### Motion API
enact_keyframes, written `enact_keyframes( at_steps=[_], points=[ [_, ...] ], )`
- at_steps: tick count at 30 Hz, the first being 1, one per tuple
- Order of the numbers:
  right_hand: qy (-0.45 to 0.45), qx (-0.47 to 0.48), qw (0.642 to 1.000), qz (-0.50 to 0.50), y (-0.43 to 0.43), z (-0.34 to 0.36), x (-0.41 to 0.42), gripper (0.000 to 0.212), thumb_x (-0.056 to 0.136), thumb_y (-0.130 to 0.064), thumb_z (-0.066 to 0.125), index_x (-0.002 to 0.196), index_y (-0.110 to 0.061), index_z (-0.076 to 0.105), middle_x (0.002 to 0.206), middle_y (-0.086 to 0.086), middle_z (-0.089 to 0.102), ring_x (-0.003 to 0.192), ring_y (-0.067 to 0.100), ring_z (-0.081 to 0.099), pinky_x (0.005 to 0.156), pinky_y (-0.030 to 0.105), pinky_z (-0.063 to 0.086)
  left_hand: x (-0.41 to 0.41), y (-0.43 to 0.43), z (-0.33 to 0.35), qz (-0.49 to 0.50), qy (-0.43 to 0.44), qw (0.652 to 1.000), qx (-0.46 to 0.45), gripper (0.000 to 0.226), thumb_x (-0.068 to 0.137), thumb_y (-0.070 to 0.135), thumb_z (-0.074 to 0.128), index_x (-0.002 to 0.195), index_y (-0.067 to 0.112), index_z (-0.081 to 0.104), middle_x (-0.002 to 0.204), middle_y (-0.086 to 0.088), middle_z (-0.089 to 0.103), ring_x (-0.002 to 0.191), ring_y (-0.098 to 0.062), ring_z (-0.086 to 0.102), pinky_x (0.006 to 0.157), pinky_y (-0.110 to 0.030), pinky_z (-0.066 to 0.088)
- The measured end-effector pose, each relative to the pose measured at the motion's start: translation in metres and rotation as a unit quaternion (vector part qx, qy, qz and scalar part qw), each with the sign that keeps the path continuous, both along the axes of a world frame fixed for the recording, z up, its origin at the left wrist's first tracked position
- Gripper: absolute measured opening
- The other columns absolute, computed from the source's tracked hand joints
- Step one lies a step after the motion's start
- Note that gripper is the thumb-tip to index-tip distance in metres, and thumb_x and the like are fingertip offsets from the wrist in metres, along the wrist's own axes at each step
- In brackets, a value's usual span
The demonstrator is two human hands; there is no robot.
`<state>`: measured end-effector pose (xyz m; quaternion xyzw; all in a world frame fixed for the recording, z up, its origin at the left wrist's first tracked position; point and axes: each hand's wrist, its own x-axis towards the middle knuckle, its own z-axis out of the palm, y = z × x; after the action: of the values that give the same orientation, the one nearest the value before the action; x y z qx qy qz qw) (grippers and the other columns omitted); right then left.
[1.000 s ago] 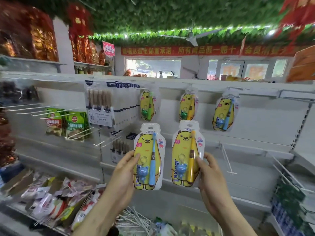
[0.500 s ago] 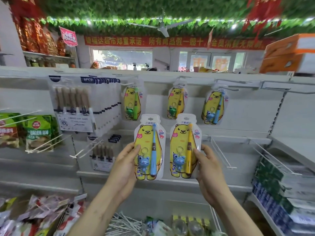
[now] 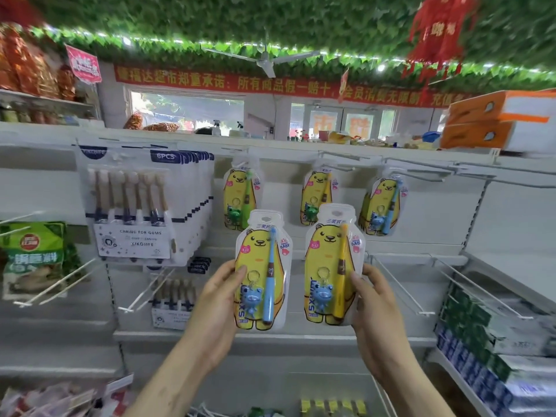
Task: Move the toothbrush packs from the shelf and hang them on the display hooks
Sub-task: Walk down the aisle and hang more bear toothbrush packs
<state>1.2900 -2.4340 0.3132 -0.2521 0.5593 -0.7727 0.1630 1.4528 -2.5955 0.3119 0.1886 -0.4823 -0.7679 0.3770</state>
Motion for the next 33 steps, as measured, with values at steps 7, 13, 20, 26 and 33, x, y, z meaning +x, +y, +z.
enact_keyframes(
  at_steps=[7, 13, 20, 26, 33],
  points=[
    [0.048, -0.036, 0.998, -0.036, 0.017, 0.028, -0.006, 0.019, 0.11, -0.02, 0.05, 0.118, -0.021, 0.067, 0.108, 0.013, 0.075, 0.1, 0.031, 0.077, 0.085, 0.059, 0.061, -0.019, 0.001, 0.007, -0.022, 0.009, 1.0, -0.002, 0.023, 0.105, 0.014, 0.056, 0.125, 0.008, 0.066, 0.118, -0.017, 0.077, 0.097, -0.03, 0.077, 0.102, -0.059, 0.053],
    [0.06, -0.034, 0.997, -0.027, 0.015, 0.054, -0.016, 0.019, 0.11, -0.019, 0.05, 0.121, -0.019, 0.065, 0.108, 0.007, 0.078, 0.097, 0.025, 0.078, 0.081, 0.047, 0.062, -0.032, 0.005, 0.012, -0.033, 0.011, 0.999, -0.011, 0.023, 0.105, 0.014, 0.055, 0.122, 0.006, 0.067, 0.117, -0.019, 0.077, 0.098, -0.033, 0.076, 0.098, -0.057, 0.055],
    [0.027, -0.033, 0.999, -0.024, 0.002, 0.07, -0.032, 0.018, 0.111, -0.021, 0.05, 0.121, -0.018, 0.064, 0.111, 0.004, 0.078, 0.098, 0.022, 0.079, 0.09, 0.056, 0.062, -0.043, 0.005, 0.016, -0.031, 0.014, 0.999, -0.005, 0.023, 0.105, 0.016, 0.055, 0.124, 0.009, 0.066, 0.118, -0.017, 0.077, 0.097, -0.032, 0.077, 0.099, -0.061, 0.054],
    [0.014, -0.034, 0.999, -0.015, -0.007, 0.073, -0.047, 0.019, 0.111, -0.021, 0.05, 0.121, -0.016, 0.065, 0.11, 0.002, 0.079, 0.099, 0.022, 0.079, 0.095, 0.057, 0.061, -0.051, 0.003, 0.014, -0.017, 0.016, 1.0, 0.007, 0.021, 0.104, 0.015, 0.056, 0.12, 0.011, 0.068, 0.117, -0.016, 0.078, 0.092, -0.029, 0.078, 0.093, -0.056, 0.055],
    [0.036, -0.037, 0.999, -0.017, -0.008, 0.067, -0.053, 0.017, 0.111, -0.022, 0.051, 0.121, -0.015, 0.064, 0.112, 0.006, 0.078, 0.101, 0.023, 0.078, 0.083, 0.046, 0.063, -0.057, 0.0, 0.01, 0.002, 0.014, 1.0, 0.012, 0.02, 0.102, 0.016, 0.058, 0.12, 0.013, 0.068, 0.117, -0.014, 0.078, 0.093, -0.029, 0.077, 0.085, -0.05, 0.058]
  ],
)
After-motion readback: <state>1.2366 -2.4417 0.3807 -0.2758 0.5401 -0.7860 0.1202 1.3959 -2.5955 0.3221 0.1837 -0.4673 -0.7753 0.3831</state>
